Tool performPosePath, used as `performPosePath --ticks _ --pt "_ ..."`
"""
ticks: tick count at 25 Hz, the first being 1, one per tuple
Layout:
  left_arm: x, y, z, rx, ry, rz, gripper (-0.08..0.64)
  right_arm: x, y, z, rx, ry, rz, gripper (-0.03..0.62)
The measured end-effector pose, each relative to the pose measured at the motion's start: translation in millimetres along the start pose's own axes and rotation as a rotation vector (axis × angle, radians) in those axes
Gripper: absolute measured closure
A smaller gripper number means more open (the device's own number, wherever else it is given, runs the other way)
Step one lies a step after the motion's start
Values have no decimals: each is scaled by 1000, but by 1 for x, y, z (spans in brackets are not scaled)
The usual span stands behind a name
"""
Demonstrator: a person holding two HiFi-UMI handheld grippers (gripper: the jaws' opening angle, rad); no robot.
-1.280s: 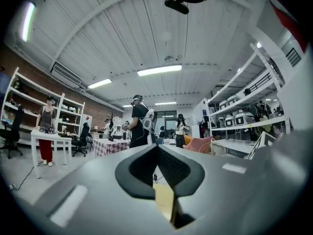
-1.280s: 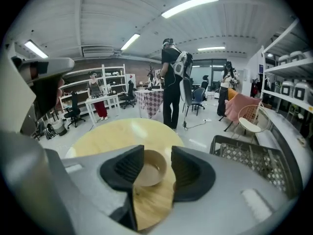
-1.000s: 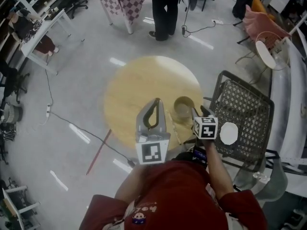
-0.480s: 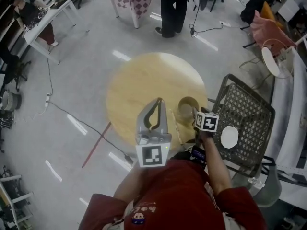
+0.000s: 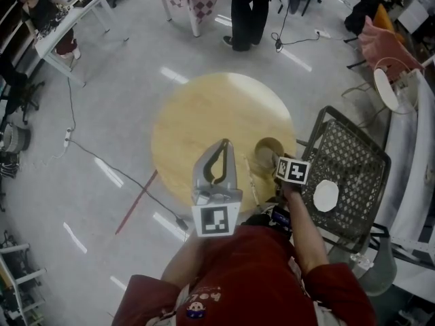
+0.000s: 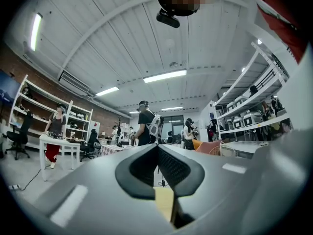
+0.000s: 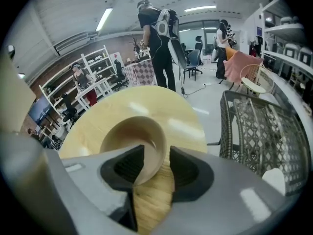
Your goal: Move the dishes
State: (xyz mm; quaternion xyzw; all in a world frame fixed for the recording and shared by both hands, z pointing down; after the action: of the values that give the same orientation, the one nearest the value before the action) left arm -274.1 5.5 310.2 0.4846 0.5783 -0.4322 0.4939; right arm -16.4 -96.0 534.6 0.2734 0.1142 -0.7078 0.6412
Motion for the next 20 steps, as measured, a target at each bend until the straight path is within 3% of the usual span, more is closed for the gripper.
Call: performPosePath --ticks 12,20 --pt "-1 -1 0 5 -10 -8 554 -4 -6 -1 -41 2 -48 560" --pt "-5 4 3 -10 -7 -5 554 -4 -5 -3 -20 23 -34 574"
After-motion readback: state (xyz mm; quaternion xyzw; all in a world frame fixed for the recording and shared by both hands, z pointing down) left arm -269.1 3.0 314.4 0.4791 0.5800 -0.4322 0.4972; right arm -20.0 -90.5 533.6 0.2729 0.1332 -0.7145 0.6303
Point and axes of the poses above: the fingertips, and each gripper's own axes: z forward along the fingers, y to its right, x out of its top, the point moved 10 cm from there along -z, backward along the fingers, and after that the axes turned 1 degree about -x, right-handed, at the moved point
